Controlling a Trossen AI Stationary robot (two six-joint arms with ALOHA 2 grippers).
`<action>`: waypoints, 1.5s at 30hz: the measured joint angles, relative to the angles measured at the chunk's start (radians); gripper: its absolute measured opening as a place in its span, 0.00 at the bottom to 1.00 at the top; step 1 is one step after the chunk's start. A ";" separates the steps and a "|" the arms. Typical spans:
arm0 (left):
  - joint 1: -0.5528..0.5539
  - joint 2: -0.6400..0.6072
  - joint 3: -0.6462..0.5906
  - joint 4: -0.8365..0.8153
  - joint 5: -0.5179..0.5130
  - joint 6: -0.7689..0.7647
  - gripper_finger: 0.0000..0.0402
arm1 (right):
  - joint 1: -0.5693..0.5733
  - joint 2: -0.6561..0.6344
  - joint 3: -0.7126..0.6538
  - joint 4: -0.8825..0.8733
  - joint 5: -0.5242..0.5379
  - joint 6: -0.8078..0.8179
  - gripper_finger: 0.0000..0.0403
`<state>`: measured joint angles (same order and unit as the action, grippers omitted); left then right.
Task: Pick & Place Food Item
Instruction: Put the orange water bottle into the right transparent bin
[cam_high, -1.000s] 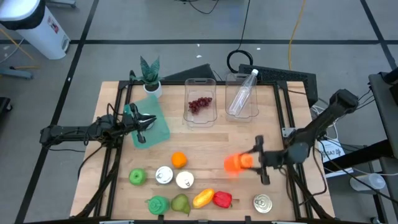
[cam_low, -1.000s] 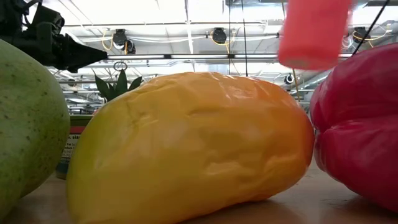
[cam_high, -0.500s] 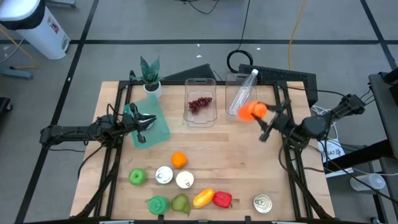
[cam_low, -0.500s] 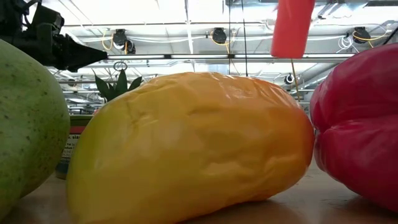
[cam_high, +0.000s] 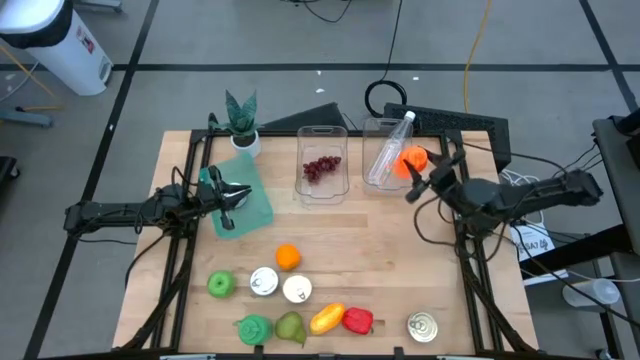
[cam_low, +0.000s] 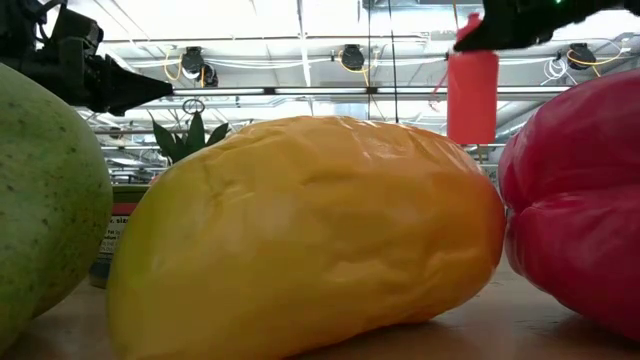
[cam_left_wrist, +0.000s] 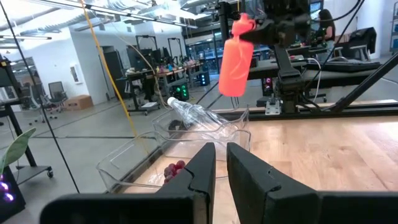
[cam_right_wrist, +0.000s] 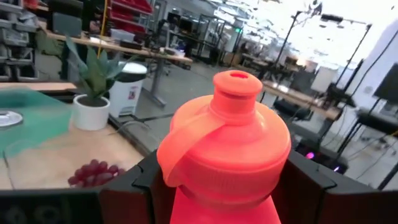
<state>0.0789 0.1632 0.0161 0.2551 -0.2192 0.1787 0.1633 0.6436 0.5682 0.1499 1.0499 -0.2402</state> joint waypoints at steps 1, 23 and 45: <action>0.000 0.000 0.000 0.000 0.000 0.000 0.13 | -0.020 -0.002 -0.012 0.000 -0.028 0.021 0.49; 0.000 0.000 0.000 -0.001 0.000 0.000 0.13 | -0.290 -0.003 -0.201 0.043 -0.247 0.231 0.49; 0.000 0.000 0.000 -0.001 -0.001 0.000 0.13 | -0.399 -0.004 -0.342 0.134 -0.350 0.323 0.50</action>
<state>0.0792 0.1635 0.0162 0.2543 -0.2199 0.1791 -0.2356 0.6395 0.2265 0.2840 0.7002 0.0829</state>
